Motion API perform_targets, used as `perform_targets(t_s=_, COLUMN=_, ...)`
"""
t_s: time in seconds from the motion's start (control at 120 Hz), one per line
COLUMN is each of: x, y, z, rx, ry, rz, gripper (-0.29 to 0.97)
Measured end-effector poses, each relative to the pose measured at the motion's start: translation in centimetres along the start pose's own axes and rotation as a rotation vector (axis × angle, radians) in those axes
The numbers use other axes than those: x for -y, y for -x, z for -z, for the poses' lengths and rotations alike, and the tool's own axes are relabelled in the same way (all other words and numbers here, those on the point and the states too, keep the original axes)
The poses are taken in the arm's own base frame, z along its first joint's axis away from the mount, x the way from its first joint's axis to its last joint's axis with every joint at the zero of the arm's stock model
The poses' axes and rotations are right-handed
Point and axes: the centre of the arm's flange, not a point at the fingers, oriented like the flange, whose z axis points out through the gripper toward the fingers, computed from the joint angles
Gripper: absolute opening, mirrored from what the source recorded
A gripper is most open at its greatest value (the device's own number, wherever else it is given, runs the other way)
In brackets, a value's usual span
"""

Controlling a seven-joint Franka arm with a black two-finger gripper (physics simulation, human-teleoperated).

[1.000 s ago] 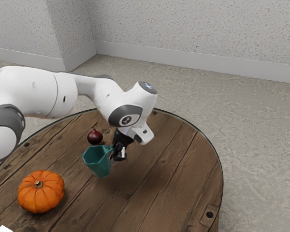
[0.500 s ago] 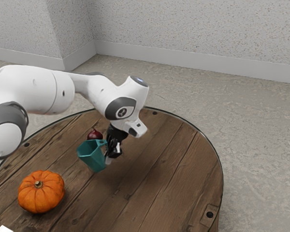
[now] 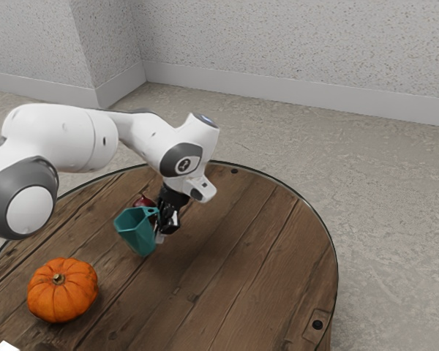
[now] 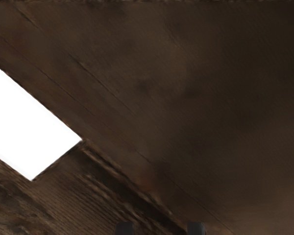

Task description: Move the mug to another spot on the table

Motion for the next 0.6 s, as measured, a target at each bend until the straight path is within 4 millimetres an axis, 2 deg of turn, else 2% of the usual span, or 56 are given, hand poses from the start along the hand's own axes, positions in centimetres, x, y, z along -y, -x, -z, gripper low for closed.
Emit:
perform_targets(t_s=0.3, x=1.3, y=-0.6, z=-1.1, rx=0.008, ry=0.012, rz=-0.009, gripper=-0.10)
perform_targets(t_s=0.558, x=1.4, y=-1.2, z=-1.6, rx=0.012, ry=0.015, rz=-0.022, gripper=-0.11)
perform_targets(t_s=0.6, x=1.3, y=-1.2, z=-1.6, rx=0.011, ry=0.015, rz=-0.025, gripper=-0.05)
